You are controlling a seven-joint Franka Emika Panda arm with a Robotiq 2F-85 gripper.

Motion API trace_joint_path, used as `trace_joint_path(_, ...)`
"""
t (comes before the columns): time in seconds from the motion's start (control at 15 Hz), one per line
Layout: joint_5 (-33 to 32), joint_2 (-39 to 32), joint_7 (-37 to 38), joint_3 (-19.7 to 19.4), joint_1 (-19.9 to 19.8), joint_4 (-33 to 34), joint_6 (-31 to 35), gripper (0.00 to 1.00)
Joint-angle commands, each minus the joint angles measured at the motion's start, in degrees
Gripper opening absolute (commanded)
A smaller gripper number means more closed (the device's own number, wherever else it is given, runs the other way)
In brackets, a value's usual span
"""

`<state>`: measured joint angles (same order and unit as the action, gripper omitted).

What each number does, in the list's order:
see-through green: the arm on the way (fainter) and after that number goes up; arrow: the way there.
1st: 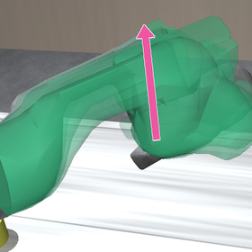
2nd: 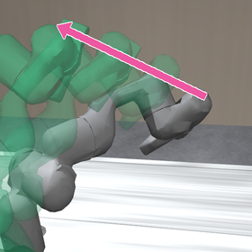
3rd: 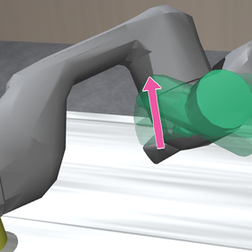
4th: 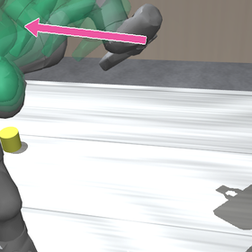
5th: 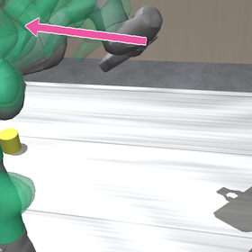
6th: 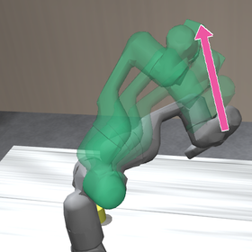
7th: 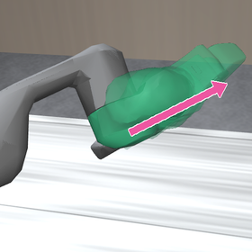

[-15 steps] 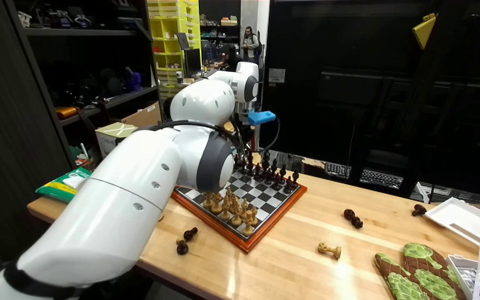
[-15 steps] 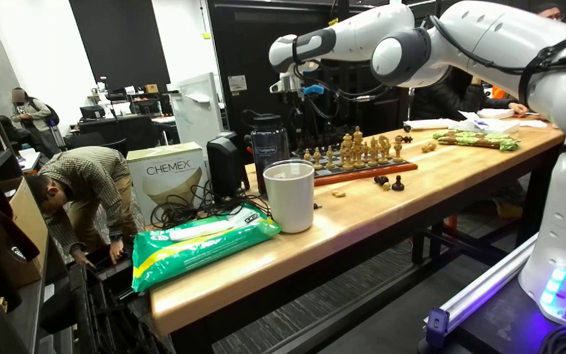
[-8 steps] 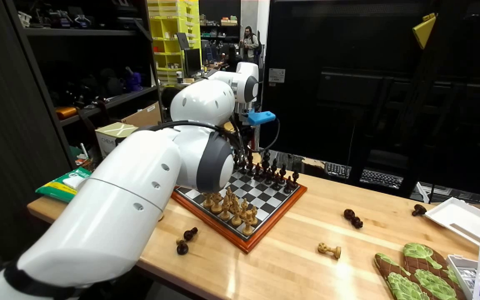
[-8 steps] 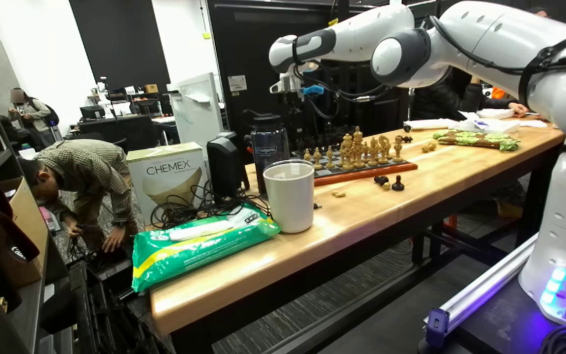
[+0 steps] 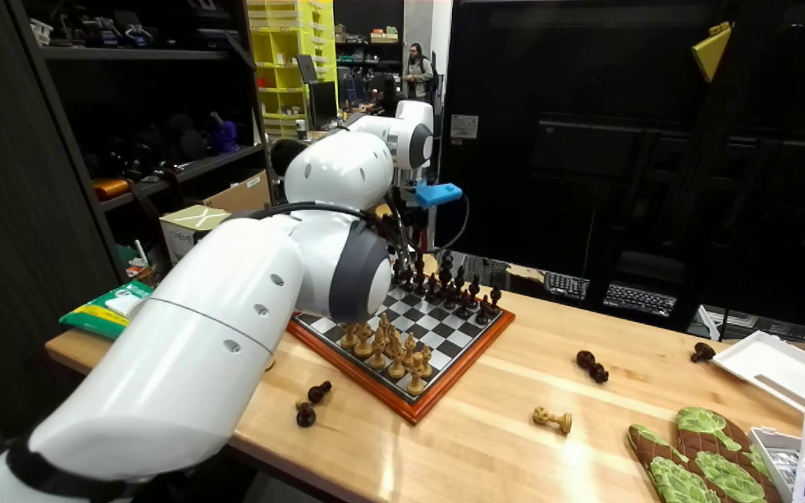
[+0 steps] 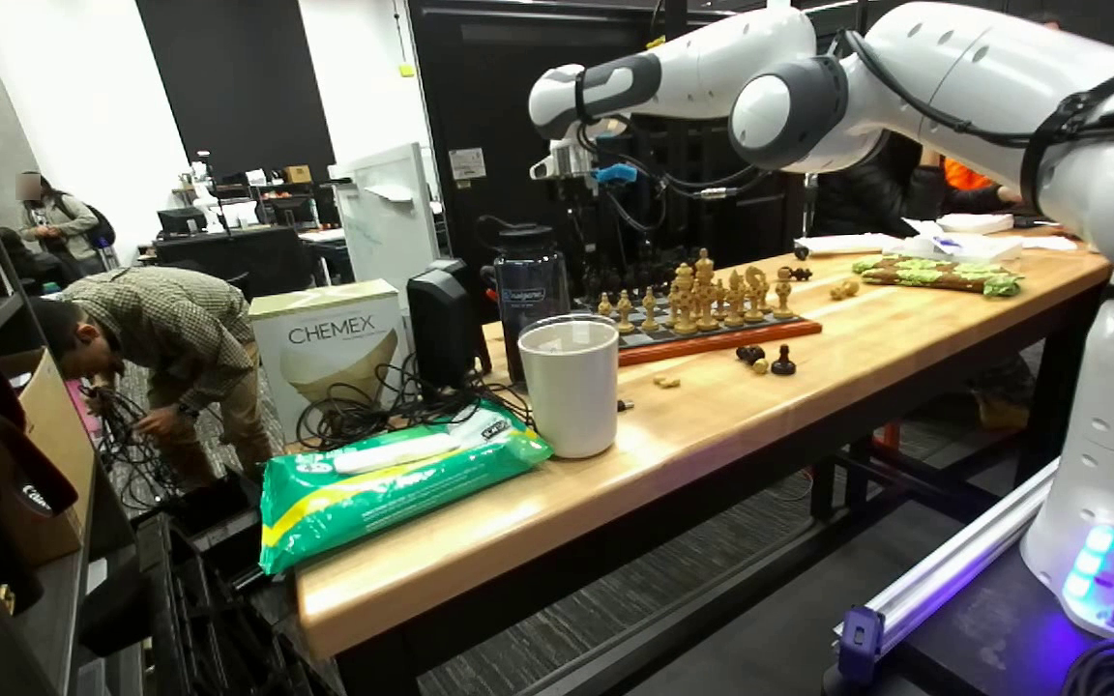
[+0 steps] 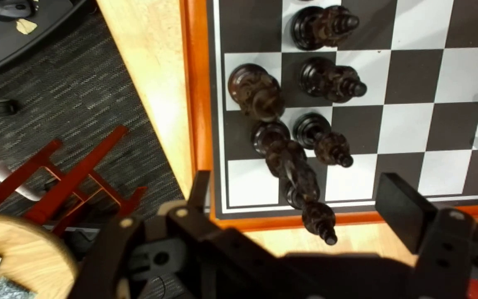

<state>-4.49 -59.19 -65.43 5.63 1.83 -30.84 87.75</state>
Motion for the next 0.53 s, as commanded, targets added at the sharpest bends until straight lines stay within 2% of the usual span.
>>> trace_joint_path(0.0,-0.5,0.3,0.1,-0.3,0.7,1.8,-1.7,1.00)
trace_joint_path(0.47,-2.1,2.8,5.5,-2.2,1.7,2.8,-5.0,1.00)
